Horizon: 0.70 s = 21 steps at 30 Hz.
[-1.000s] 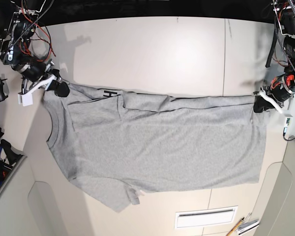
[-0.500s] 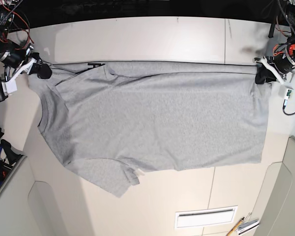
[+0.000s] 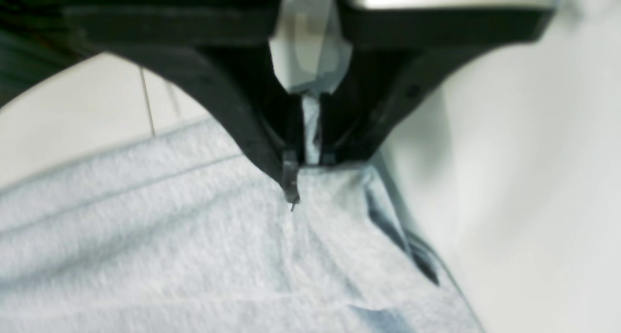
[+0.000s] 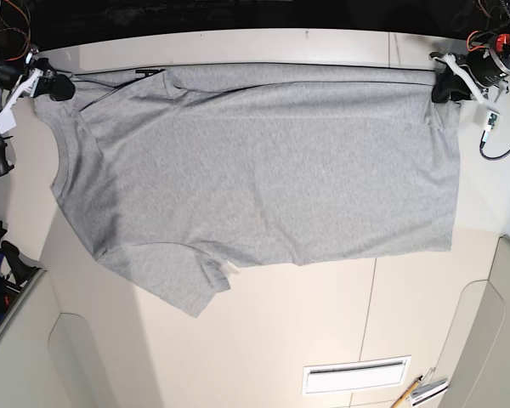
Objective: Fold the T-shirt properly
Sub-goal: 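Lift the hem with both grippers and pull it toward the collar, then lower the hem onto the shirt and release both grippers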
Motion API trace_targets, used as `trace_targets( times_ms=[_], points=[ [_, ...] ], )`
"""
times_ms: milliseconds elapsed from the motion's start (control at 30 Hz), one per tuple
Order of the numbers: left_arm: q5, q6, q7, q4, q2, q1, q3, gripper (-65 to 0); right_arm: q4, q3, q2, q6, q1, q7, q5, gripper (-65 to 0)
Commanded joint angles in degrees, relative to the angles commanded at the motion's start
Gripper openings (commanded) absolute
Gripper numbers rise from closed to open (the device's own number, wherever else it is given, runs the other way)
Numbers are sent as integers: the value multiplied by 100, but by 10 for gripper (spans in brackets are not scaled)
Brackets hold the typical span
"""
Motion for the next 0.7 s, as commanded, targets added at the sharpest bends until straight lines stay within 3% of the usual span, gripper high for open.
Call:
trace_targets(
  times_ms=[167,367,433,467,533,567,700],
  points=[
    [0,-2,59,17,7,328,0,-650,2,0,245,0,-125,-35,11,-650],
    [2,22,120,17,33,538,0,-650,2,0,269,-4,-120,-37,-9,-650],
    [2,24,166,17,39,522,0,-581,2,0,267,-9,-120,-37,-11,-650],
    [2,24,190,17,37,525,0,-529,2,0,267,-9,-120,-37,-11,-621],
    [0,24,297,17,37,525,0,-432,2,7,267,-35,-118,-35,-76,-463],
    [2,22,319,17,35,522,0,-401,2,39,264,-35,-105,-15,-146,-416],
    [-153,20,291,22,39,520,-439,-394,9,450,267,-33,-7,4,-160,-406]
  ],
)
